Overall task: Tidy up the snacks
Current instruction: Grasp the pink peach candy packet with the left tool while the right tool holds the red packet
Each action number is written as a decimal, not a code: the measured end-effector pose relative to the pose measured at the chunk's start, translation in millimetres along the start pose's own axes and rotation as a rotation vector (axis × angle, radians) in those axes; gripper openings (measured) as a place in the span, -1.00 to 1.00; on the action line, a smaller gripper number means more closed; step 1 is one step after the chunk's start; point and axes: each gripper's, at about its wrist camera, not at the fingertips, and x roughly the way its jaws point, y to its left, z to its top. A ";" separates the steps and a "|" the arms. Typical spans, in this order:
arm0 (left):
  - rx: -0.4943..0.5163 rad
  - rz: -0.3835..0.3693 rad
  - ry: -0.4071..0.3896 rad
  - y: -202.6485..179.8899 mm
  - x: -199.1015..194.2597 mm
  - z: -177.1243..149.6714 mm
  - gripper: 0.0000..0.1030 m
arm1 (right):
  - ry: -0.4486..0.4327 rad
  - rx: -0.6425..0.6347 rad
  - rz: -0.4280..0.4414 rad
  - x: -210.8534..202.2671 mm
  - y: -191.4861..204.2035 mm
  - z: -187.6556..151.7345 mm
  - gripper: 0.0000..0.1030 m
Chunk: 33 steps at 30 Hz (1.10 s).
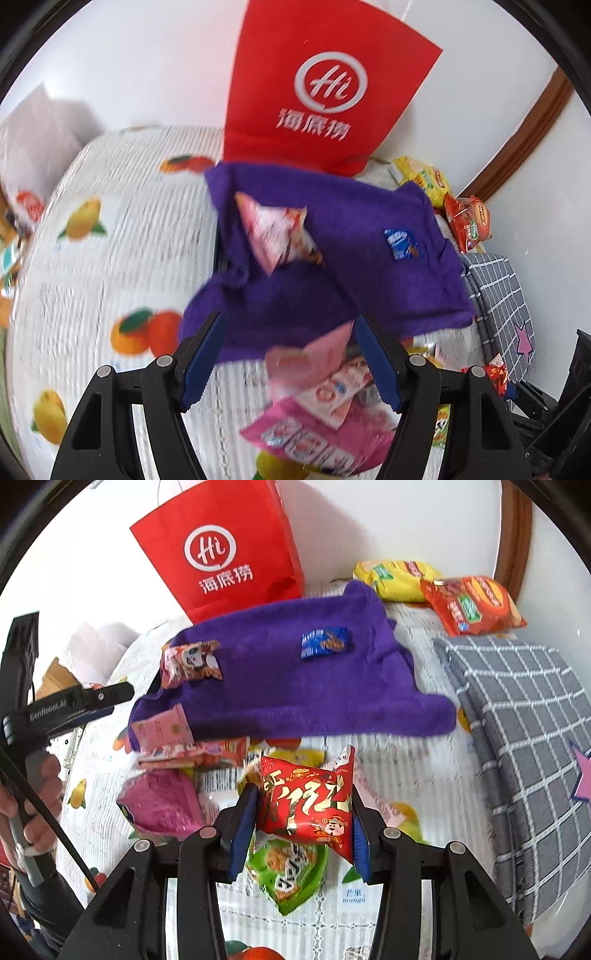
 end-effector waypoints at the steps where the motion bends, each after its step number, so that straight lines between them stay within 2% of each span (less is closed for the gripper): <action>1: -0.005 -0.002 0.002 0.9 0.6 -4.9 0.36 | 0.005 0.002 0.006 1.7 -1.4 -2.5 -0.12; 6: -0.009 -0.004 0.023 2.6 4.5 -25.2 0.36 | 0.018 0.024 0.027 5.8 -10.2 -11.7 -0.12; 14: -0.052 -0.042 0.070 0.0 26.2 -34.4 0.36 | 0.028 0.014 0.025 12.2 -16.4 -19.6 -0.11; 20: -0.055 -0.013 0.079 -5.5 40.2 -34.7 0.36 | 0.029 0.009 0.028 14.5 -18.5 -19.6 -0.11; 22: -0.065 -0.022 0.078 -5.1 43.1 -33.6 0.30 | 0.033 0.008 0.022 16.9 -18.9 -20.0 -0.11; 24: -0.082 -0.040 0.079 -3.8 45.4 -33.0 0.06 | 0.037 0.010 0.020 18.6 -19.3 -20.9 -0.11; 27: -0.100 -0.058 0.083 -2.5 47.4 -33.3 0.02 | 0.048 0.013 0.019 21.9 -20.5 -22.6 -0.11; 33: -0.095 -0.092 0.073 0.3 39.6 -37.8 -0.23 | 0.058 0.014 0.006 20.2 -17.7 -26.4 -0.11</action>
